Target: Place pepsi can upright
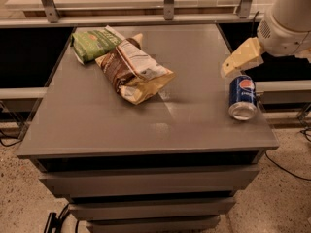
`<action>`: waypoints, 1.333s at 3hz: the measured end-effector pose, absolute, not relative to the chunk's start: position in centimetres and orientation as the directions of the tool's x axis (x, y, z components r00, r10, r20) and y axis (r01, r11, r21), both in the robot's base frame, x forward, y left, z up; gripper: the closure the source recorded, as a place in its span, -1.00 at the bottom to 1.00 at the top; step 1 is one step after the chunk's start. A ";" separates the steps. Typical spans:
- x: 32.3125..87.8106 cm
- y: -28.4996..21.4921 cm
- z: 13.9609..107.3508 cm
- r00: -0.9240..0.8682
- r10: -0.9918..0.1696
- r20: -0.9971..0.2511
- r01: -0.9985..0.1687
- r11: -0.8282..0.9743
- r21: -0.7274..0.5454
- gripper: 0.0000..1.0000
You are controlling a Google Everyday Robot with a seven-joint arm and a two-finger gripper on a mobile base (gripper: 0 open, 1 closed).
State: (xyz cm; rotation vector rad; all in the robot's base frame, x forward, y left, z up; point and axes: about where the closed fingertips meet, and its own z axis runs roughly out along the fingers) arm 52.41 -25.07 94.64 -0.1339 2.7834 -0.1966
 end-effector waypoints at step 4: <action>52.3 -25.8 92.0 -0.951 0.197 -0.240 0.193 0.980 0.038 -1.00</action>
Offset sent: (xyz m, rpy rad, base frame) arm -0.0026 -0.0190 -0.0080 0.2913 0.0568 -0.2080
